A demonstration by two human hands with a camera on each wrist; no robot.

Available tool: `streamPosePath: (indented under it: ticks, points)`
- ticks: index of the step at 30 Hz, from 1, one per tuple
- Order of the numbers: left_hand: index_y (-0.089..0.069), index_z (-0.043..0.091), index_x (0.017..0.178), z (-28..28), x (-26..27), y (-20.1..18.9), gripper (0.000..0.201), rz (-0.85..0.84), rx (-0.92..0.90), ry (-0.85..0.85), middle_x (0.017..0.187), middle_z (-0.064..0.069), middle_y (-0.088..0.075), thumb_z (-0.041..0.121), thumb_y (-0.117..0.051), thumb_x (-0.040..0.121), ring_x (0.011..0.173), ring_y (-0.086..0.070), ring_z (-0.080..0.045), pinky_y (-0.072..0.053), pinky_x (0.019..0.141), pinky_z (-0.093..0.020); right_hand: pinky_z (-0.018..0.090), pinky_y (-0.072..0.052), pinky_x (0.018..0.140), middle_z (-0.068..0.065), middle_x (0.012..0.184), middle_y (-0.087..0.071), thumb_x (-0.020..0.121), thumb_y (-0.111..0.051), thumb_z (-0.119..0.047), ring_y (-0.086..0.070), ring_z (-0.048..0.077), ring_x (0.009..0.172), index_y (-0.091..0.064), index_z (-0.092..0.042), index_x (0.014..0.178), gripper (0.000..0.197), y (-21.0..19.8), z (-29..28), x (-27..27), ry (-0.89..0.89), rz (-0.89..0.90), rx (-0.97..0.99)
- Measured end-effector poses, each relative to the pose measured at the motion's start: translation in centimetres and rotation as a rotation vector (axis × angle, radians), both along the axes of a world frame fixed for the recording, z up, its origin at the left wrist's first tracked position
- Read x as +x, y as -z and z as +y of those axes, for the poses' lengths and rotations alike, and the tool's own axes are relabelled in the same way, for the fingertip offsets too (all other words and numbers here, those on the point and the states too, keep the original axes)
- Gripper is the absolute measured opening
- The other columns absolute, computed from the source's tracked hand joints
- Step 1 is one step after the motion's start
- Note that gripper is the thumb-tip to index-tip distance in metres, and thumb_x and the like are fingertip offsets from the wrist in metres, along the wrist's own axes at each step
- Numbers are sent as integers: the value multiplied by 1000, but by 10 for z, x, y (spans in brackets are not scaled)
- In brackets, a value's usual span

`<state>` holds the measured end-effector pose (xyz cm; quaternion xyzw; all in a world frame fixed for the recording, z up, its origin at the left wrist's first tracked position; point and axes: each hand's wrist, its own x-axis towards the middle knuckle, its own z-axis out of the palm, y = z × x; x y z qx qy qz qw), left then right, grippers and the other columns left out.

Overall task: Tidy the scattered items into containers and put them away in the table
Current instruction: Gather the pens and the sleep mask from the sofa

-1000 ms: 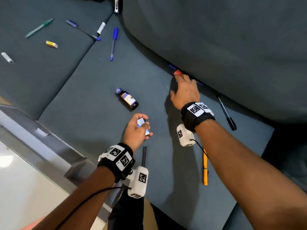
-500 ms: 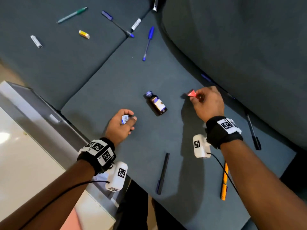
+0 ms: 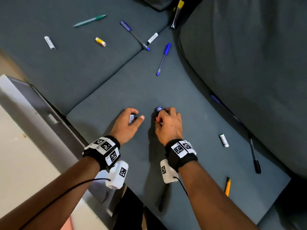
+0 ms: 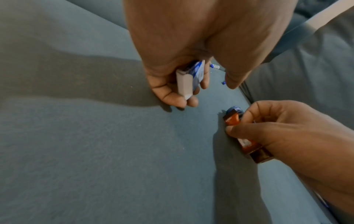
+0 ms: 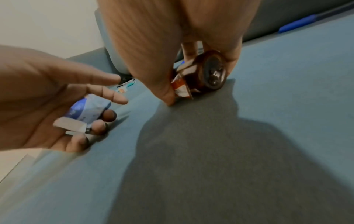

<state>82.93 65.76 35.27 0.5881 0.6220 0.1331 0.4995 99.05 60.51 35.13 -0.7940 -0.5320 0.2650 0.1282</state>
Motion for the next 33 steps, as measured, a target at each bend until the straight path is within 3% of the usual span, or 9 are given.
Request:
streamPosePath:
  ticks: [3,6,12,14,17,20,24,29,33]
  points:
    - [-57,22,104,2,0,1,24,-80,-129,9,99,4,-63,40,-63,89,76,-58,-13,-53,87,-41,29,-42,74,1,91,-57,73,-68,-16,-56,27,79,-57,-23,75,13,-8,13,-1,98,150,17]
    - [-59,24,102,6,5,-2,20,-87,-140,47,97,4,-64,39,-62,90,80,-61,-16,-54,86,-46,31,-43,67,-9,74,-55,78,-67,-22,-51,16,66,-46,-26,76,21,-15,25,-2,204,337,56]
    - [-59,27,97,31,13,-8,26,-36,-86,17,91,8,-64,46,-63,79,74,-59,-16,-54,85,-47,49,-53,87,-10,107,-53,79,-52,-22,-57,13,98,-42,-44,119,48,-11,32,9,277,570,68]
    - [-58,31,94,44,16,-13,27,-19,-82,3,88,8,-63,49,-61,74,75,-60,-19,-55,84,-47,40,-48,92,-9,106,-47,81,-50,-13,-48,-6,96,-46,-37,121,47,-12,34,18,243,541,92]
    - [-56,36,91,64,17,-20,24,6,-72,8,84,6,-63,50,-61,72,79,-64,-25,-56,82,-46,19,-32,80,-1,105,-47,84,-50,-1,-43,-18,91,-51,-30,114,42,-14,44,31,182,503,109]
    - [-56,38,90,87,17,-26,24,20,-60,-3,82,2,-66,51,-60,71,77,-66,-28,-56,80,-46,19,-32,81,-3,110,-48,84,-51,1,-45,-14,91,-50,-31,114,44,-17,63,40,153,479,94]
    - [-56,37,91,122,17,-21,29,11,-58,26,79,0,-65,54,-58,68,77,-66,-29,-56,81,-45,24,-36,83,-6,106,-55,82,-54,-3,-50,10,90,-45,-29,129,55,-24,118,51,141,429,31]
    - [-58,29,90,164,12,-14,17,-39,-74,44,71,-1,-60,38,-64,77,60,-53,-19,-56,75,-45,28,-41,92,6,117,-56,80,-56,-6,-58,23,101,-52,-19,129,51,-29,228,65,276,199,291]
    - [-59,24,93,183,-2,-14,10,-44,-44,158,64,2,-56,23,-65,86,51,-45,-6,-43,60,-20,33,-44,94,10,125,-50,79,-52,-9,-51,17,88,-50,-29,133,58,-12,327,89,377,199,189]
